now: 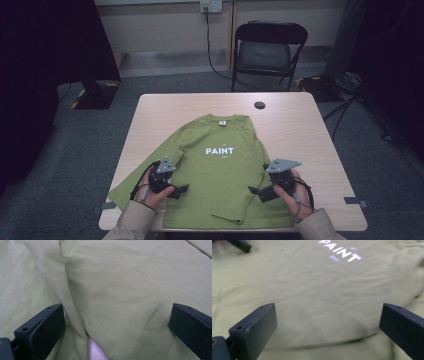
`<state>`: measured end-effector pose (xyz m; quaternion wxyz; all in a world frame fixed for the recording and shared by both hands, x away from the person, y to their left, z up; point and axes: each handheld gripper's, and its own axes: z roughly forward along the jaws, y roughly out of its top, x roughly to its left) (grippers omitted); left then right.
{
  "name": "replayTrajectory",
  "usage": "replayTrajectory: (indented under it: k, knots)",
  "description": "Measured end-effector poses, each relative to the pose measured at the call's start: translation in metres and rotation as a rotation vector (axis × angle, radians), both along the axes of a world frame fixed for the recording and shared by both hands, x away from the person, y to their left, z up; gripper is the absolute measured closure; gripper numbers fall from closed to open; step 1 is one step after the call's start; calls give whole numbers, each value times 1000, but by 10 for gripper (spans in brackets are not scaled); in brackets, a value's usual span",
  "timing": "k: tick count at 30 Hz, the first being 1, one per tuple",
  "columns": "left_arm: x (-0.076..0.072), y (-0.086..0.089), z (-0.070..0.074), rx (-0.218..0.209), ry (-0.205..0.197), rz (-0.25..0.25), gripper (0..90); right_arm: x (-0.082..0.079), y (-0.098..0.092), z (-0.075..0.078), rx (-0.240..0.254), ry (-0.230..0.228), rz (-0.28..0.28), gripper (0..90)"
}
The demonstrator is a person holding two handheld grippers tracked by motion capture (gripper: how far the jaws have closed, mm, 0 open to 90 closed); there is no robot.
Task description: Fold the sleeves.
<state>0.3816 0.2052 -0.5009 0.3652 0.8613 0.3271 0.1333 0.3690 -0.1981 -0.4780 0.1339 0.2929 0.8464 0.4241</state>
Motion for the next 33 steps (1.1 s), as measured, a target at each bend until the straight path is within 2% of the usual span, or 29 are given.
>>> replayTrajectory:
  k: [5,9,12,24,33]
  knots:
    - [0,0,0,0,0,0,0,9,-2,-3,-3,11,-9,8]
    - [0,0,0,0,0,0,0,6,-7,-11,-21,29,-20,11]
    - [0,0,0,0,0,0,0,6,-14,-13,-15,35,-32,8]
    - [0,0,0,0,0,0,0,2,-26,-14,-11,36,-51,7]
    - [0,0,0,0,0,0,0,-2,-43,-15,-10,39,-80,8]
